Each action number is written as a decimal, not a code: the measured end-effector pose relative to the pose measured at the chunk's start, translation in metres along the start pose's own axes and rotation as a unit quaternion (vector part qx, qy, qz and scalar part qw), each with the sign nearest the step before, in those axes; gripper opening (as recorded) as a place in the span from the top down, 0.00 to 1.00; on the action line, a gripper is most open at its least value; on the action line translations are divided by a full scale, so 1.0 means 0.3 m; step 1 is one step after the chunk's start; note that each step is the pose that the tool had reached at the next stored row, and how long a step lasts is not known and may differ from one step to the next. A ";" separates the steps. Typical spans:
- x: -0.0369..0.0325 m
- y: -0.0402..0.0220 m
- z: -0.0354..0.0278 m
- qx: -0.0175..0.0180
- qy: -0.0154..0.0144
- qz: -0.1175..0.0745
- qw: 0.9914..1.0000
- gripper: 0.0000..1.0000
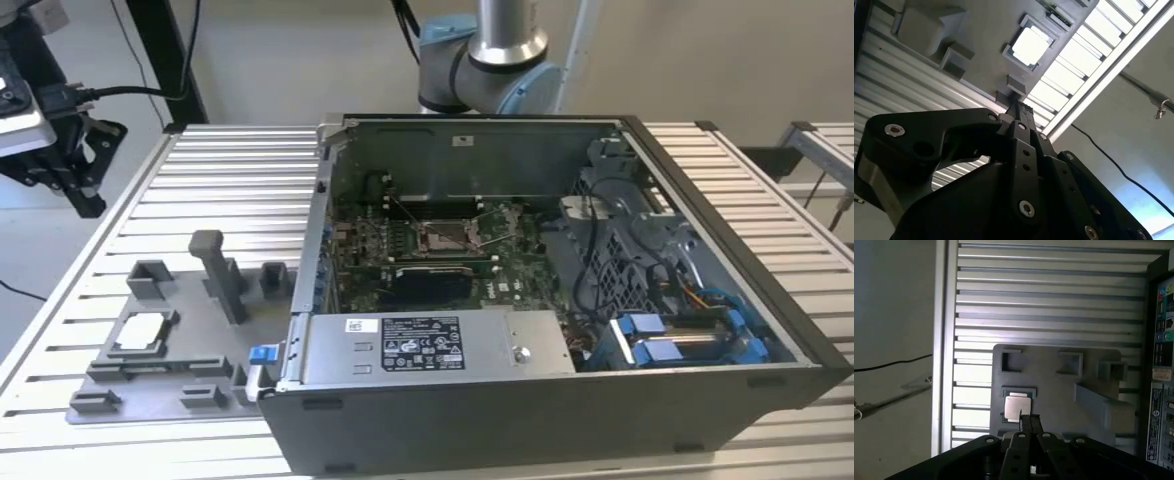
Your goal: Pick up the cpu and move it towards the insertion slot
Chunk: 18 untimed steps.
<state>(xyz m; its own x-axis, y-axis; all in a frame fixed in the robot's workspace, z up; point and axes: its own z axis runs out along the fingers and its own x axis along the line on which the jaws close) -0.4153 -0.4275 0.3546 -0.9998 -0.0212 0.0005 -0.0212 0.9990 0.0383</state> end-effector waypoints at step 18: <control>0.000 0.000 0.000 0.000 0.000 -0.002 1.000 0.00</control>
<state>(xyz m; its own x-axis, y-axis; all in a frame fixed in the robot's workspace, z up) -0.4153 -0.4275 0.3546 -0.9997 -0.0254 0.0005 -0.0253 0.9989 0.0383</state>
